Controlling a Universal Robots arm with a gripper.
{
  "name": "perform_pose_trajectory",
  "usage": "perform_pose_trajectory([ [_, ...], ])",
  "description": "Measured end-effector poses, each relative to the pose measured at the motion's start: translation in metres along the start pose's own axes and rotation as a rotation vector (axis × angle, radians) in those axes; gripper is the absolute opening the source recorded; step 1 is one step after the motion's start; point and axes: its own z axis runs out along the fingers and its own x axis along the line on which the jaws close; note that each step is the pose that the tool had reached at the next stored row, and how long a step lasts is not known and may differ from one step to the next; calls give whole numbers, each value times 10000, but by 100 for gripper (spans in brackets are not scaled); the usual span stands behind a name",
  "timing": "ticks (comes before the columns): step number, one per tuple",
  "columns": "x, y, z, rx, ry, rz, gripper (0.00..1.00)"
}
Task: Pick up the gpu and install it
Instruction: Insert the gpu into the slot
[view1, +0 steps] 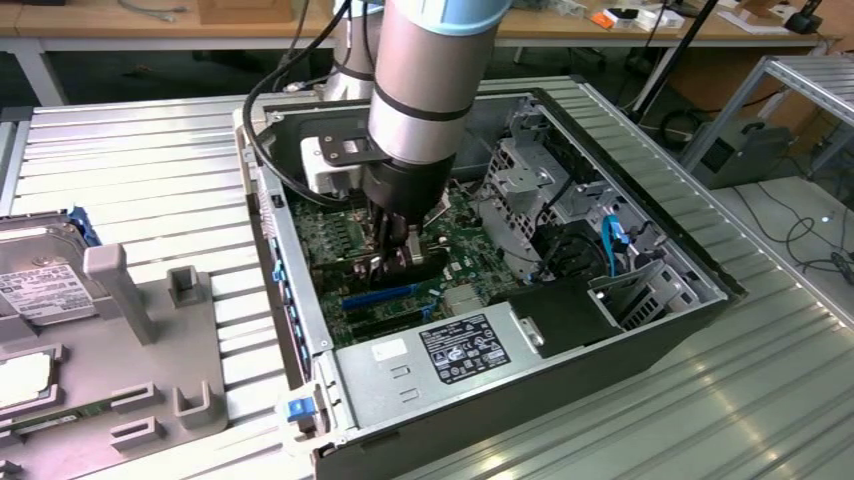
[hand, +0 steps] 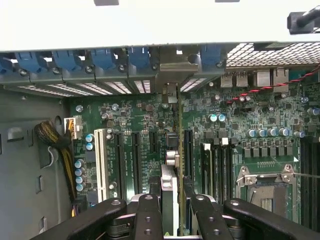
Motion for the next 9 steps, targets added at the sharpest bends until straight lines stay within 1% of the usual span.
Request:
perform_pose_trajectory([
  [2, 0, 0, 19, 0, 2, 1, 27],
  [9, 0, 0, 23, 1, 1, 5, 27],
])
